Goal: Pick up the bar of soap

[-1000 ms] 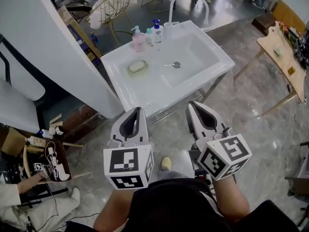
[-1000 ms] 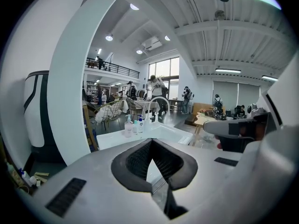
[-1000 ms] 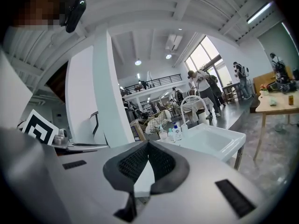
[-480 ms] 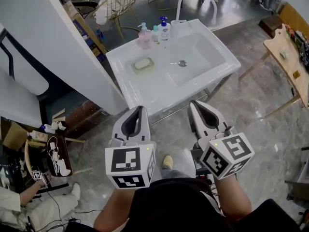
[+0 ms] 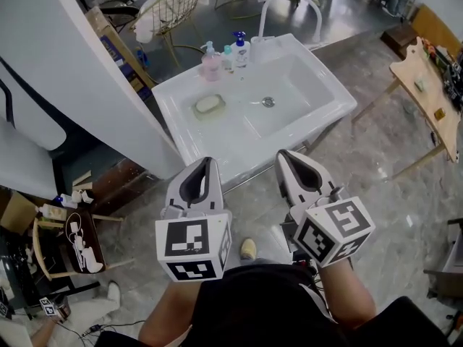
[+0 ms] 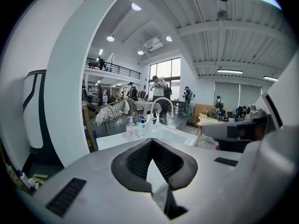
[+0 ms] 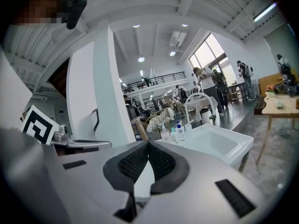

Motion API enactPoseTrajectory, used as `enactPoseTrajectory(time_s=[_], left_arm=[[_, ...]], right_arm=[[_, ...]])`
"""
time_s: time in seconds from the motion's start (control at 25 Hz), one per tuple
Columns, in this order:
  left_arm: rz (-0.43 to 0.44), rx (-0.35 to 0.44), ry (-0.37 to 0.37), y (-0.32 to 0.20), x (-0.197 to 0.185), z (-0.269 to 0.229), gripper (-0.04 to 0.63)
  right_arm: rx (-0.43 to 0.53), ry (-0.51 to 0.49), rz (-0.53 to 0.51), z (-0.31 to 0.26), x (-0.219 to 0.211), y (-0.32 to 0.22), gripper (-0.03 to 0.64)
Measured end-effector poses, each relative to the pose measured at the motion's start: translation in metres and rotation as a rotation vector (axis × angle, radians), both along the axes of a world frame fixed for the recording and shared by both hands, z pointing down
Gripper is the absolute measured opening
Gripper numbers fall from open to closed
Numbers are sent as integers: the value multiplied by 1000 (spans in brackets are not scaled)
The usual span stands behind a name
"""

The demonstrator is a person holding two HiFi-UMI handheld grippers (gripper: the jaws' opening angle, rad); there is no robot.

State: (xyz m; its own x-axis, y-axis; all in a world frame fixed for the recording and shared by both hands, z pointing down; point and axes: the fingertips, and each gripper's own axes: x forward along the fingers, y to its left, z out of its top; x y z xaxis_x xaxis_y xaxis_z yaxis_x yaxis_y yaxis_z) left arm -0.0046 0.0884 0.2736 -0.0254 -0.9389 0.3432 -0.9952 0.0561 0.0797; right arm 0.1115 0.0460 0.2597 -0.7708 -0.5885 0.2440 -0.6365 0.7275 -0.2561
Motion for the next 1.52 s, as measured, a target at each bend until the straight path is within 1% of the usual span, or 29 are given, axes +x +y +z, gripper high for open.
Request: enactPoseTrajectory(time_s=[0.28, 0.8, 1.12, 1.52], left_arm=[[-10, 4, 12, -26, -25, 0, -5], [6, -25, 25, -76, -74, 12, -5], [27, -36, 36, -98, -91, 18, -5], [58, -30, 63, -121, -114, 20, -5]], right_arm=[[1, 17, -8, -1, -25, -24, 5], [-2, 67, -7, 5, -82, -73, 5], [-20, 92, 6, 12, -101, -92, 5], [-18, 117, 27, 11, -126, -109, 5]])
